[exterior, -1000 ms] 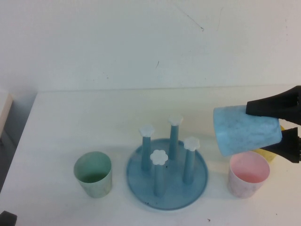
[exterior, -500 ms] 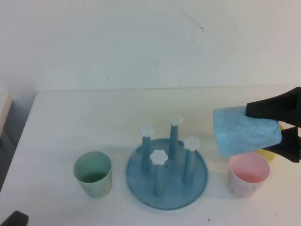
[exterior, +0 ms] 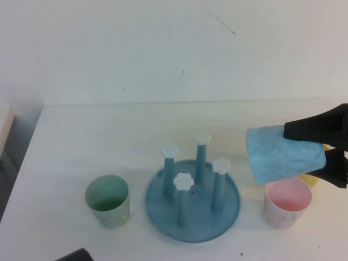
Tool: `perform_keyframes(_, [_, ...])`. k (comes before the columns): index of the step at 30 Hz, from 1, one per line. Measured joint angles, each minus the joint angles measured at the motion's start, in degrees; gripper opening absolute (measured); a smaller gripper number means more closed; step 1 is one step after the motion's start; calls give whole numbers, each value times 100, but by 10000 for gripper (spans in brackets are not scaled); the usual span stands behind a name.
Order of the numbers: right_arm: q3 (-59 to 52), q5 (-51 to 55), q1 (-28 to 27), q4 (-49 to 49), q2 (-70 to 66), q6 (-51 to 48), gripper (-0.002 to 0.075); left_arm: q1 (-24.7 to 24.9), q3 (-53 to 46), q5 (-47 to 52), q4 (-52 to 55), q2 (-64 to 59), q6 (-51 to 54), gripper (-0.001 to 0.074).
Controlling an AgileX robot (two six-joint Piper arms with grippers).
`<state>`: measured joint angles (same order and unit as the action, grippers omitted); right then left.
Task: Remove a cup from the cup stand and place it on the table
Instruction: Hand over the cup
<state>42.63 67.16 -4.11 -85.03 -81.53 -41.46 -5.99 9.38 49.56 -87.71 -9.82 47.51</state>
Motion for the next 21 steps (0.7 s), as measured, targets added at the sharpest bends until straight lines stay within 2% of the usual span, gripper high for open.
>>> perform_keyframes(6, [0,0,0,-10,0,-20,606,0,164,162,-703,-1195,1438,-3])
perform_keyframes(11, [0,0,0,-126,0,6,606,0,467,607,-742,-2321,2589,-3])
perform_keyframes(16, [0,0,0,-365,0,135,606,0,997,486,-762,-3128,3017,-3])
perform_keyframes(21, [0,0,0,-633,0,159,606,0,1559,650,-762,-3636,2984,-3])
